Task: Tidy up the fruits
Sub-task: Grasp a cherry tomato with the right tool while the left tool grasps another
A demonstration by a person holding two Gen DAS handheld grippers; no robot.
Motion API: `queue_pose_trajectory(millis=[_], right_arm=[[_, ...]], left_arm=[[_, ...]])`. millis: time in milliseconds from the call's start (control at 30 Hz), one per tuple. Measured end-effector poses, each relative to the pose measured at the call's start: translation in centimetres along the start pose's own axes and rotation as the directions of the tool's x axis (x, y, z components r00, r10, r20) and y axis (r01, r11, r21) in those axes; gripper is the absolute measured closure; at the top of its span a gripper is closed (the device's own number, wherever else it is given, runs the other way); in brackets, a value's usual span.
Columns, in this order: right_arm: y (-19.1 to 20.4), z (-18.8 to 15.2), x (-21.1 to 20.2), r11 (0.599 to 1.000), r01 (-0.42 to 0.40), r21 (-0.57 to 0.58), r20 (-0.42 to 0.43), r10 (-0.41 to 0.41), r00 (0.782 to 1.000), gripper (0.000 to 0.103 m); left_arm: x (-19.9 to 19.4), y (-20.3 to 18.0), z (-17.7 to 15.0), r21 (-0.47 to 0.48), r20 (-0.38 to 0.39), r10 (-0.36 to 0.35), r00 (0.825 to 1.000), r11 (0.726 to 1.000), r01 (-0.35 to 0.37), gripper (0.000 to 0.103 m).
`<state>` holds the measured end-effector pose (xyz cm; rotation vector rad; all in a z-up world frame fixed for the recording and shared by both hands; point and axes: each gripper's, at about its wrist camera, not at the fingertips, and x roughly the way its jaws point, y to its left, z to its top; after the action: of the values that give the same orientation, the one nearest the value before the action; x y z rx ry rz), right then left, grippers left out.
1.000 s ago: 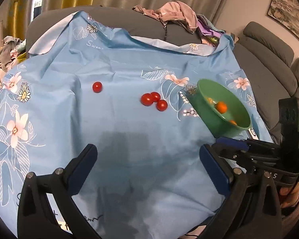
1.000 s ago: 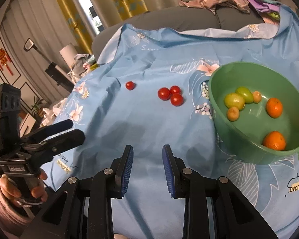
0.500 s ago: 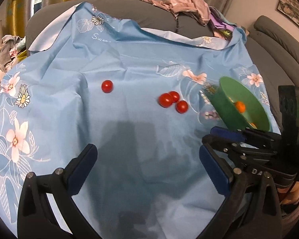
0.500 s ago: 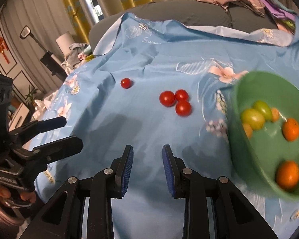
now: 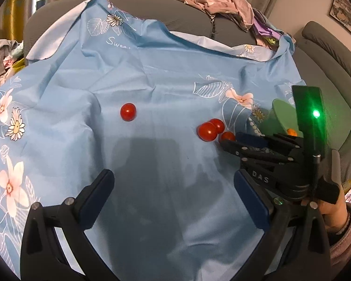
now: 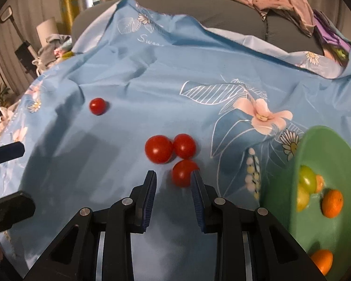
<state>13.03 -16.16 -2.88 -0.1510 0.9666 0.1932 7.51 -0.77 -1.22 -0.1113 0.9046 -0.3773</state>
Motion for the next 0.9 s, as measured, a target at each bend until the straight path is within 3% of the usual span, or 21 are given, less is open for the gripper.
queue_pose_trajectory(millis=[600, 700, 833, 900], right_arm=[[1.1, 1.4, 0.8, 0.985, 0.018, -0.169, -0.007, -0.019, 1.0, 0.073], [1.1, 2.1, 1.6, 0.975, 0.055, -0.217, -0.041, -0.065, 0.997, 0.073], [0.1, 2.5, 3.0, 0.977, 0.036, -0.208, -0.14, -0.066, 0.988, 0.073], [0.4, 2.5, 3.1, 0.975, 0.021, -0.221, -0.147, -0.054, 0.988, 0.073]], left_arm=[[1.3, 0.9, 0.7, -0.02, -0.029, 0.003, 1.0, 1.0, -0.004, 0.001], [1.3, 1.1, 0.7, -0.03, -0.03, -0.002, 1.0, 1.0, 0.001, 0.001], [1.3, 1.4, 0.6, -0.037, -0.034, -0.013, 0.999, 0.999, 0.011, 0.001], [1.3, 1.5, 0.6, -0.04, -0.031, -0.02, 0.999, 0.999, 0.019, 0.001]])
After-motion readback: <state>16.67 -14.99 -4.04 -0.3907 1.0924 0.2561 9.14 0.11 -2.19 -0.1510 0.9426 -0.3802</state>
